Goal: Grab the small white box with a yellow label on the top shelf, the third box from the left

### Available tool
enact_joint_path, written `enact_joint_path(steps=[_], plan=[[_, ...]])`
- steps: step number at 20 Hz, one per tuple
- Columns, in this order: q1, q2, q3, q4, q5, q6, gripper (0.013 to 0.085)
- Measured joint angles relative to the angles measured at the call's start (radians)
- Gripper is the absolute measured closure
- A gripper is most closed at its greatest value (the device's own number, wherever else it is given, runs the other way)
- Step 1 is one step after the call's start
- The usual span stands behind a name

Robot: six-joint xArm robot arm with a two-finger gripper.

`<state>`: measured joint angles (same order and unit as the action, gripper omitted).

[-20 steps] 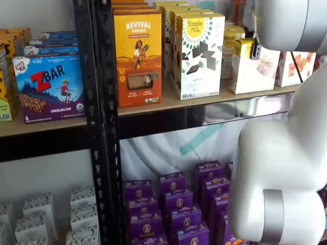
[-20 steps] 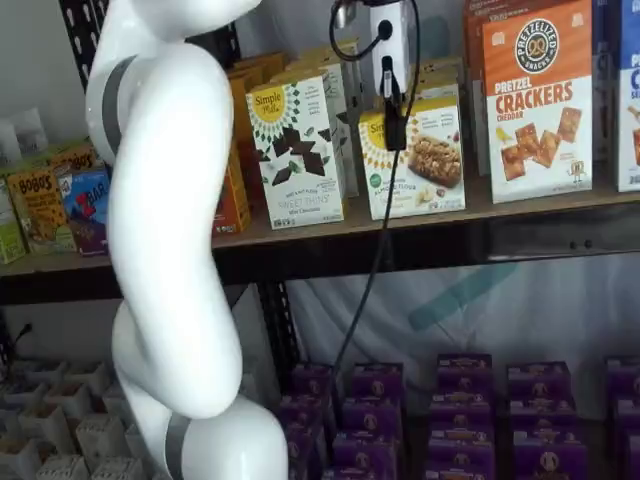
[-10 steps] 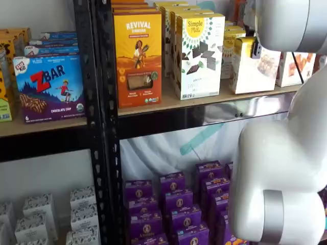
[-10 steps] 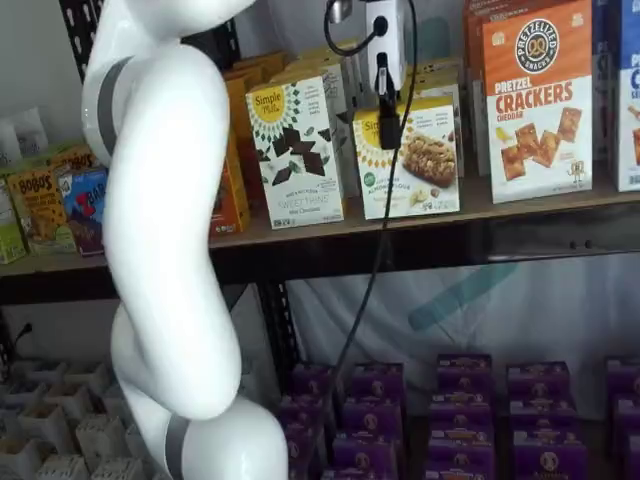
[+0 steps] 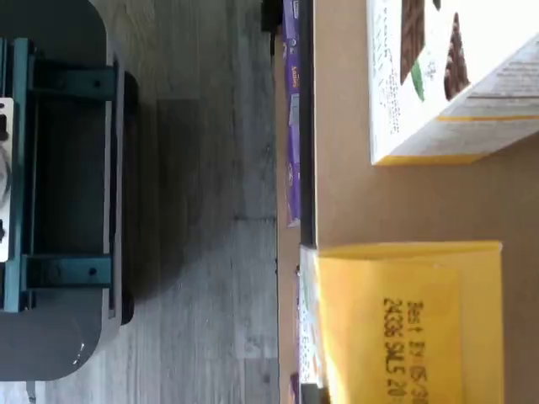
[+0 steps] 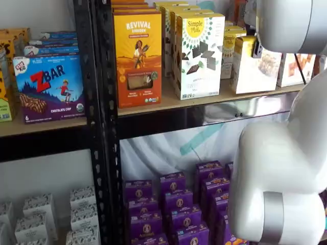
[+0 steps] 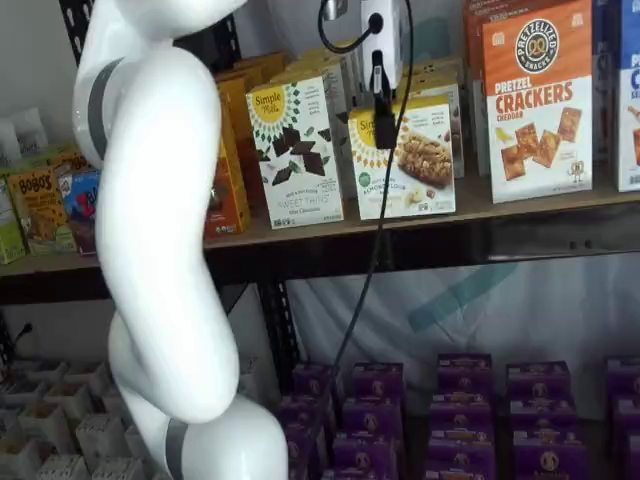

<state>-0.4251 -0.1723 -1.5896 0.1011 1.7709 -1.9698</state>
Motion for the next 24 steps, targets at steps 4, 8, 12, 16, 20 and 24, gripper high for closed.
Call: enact_joint_path(steps=[4,8,12,16,20,24], plan=[[0.000,-0.006,-0.002,0.003,0.015,0.002,0.0650],[0.005,-0.015,0.002,-0.007,0.028,0.005,0.0650],[0.002,-0.030,0.011,-0.009,0.057,0.002,0.0650],[-0.009,-0.051,0.022,0.000,0.091,-0.005,0.0650],[-0.021,-0.083,0.042,0.004,0.113,-0.016,0.0650],[-0.030,-0.121,0.066,0.006,0.139,-0.023,0.0650]])
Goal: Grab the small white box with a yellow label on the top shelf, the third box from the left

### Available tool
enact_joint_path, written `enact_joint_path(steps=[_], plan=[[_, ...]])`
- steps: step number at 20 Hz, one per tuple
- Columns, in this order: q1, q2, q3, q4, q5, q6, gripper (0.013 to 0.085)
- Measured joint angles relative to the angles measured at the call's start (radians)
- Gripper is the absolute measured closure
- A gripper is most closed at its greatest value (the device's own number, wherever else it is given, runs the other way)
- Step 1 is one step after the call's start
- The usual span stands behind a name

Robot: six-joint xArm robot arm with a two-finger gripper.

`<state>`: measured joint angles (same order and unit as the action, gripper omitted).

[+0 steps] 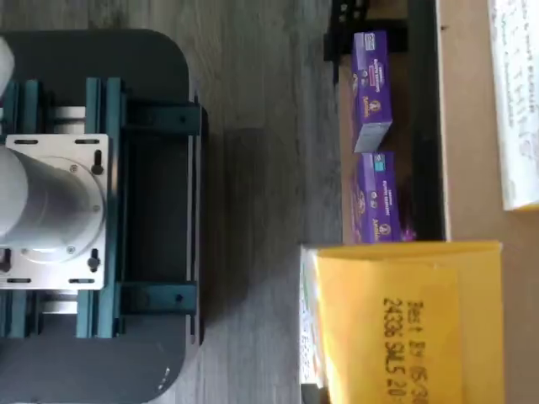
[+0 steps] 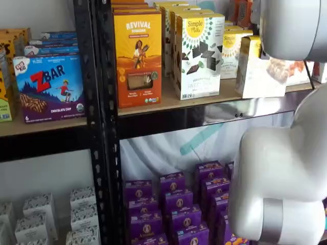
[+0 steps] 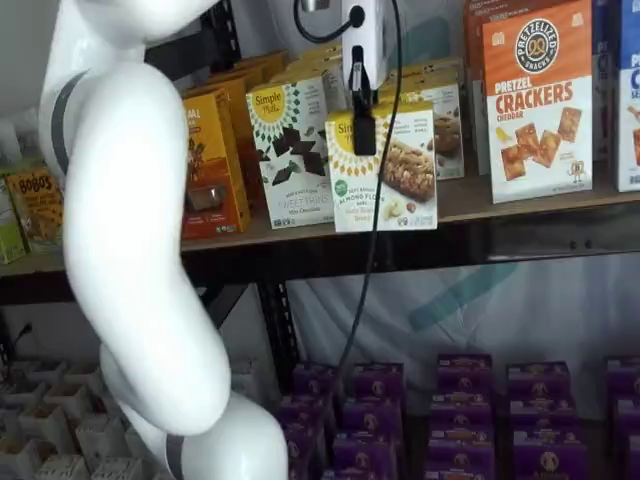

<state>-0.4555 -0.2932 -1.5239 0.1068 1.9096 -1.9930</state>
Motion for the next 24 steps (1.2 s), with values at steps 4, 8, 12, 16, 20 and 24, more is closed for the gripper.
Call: enact_joint_path(steps=[4,8,12,16,20,24], plan=[[-0.002,-0.037,0.026,-0.006,0.027,-0.004,0.0650],[-0.008,-0.073,0.053,-0.007,0.049,-0.008,0.0650],[-0.013,-0.106,0.078,-0.004,0.066,-0.012,0.0650],[-0.013,-0.138,0.104,-0.005,0.081,-0.012,0.0650],[-0.009,-0.169,0.134,-0.005,0.084,-0.008,0.0650],[-0.012,-0.191,0.154,0.010,0.095,-0.006,0.0650]])
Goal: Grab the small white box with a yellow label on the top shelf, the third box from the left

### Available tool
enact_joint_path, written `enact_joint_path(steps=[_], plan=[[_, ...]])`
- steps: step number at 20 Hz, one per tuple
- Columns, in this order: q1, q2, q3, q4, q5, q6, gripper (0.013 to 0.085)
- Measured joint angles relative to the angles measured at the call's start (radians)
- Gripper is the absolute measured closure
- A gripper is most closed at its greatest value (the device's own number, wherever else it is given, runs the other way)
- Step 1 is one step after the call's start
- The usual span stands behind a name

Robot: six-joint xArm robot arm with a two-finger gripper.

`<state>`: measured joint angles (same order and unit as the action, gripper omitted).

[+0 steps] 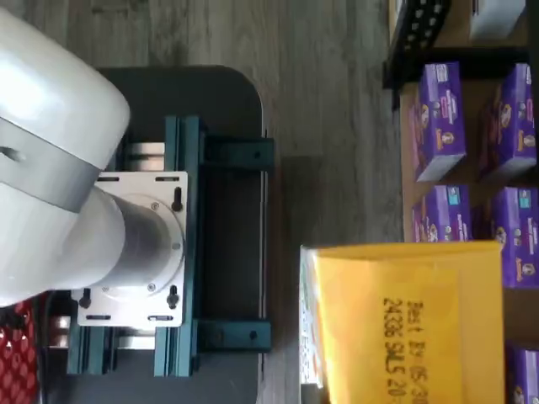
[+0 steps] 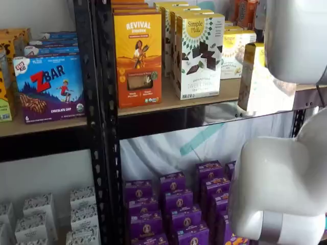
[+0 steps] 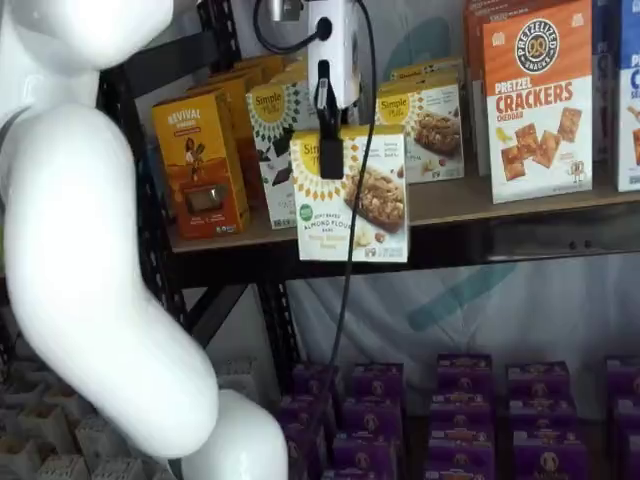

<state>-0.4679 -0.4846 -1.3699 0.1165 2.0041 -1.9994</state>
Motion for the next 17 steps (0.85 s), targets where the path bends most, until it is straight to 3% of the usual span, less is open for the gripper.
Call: enact_joint_path(steps=[17], plan=[[0.008,-0.069,0.078,0.001,-0.030,0.008,0.0650]])
